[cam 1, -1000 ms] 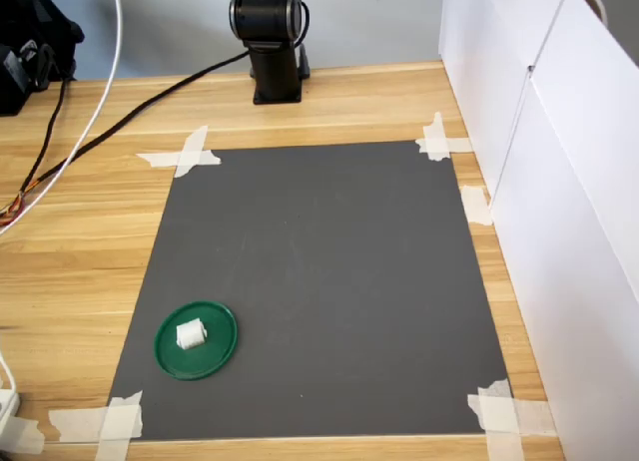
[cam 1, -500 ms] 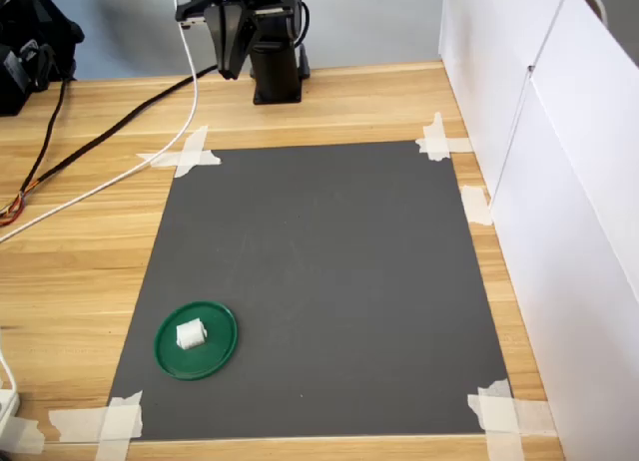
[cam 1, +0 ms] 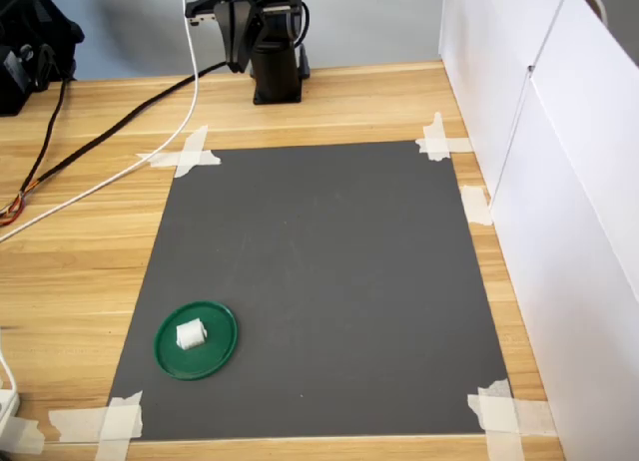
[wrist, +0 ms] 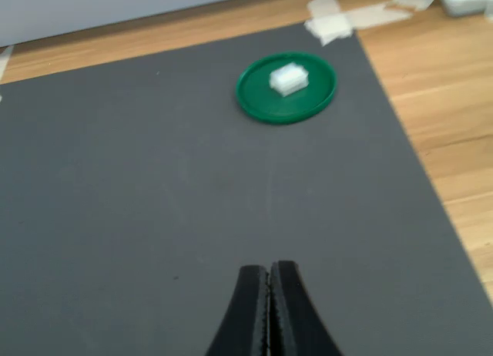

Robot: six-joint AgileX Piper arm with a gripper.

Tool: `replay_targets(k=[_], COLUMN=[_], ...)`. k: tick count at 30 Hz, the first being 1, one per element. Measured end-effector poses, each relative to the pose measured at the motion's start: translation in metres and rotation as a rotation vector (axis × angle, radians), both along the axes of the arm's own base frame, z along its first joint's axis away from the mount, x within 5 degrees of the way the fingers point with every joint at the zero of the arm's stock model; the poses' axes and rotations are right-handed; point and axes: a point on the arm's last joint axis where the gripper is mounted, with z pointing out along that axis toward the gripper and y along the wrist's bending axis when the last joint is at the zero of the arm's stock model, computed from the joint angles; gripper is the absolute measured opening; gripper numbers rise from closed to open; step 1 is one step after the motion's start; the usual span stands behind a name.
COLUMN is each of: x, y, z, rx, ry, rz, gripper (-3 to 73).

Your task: Grasp a white terminal and put it in the green lid.

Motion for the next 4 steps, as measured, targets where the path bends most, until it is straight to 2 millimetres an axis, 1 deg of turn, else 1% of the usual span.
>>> replay_targets(k=[4], x=[0.001], y=[-0.001], z=[-0.016], rx=[-0.024], ry=[0.031], rz=[-0.007], gripper=[-2.1])
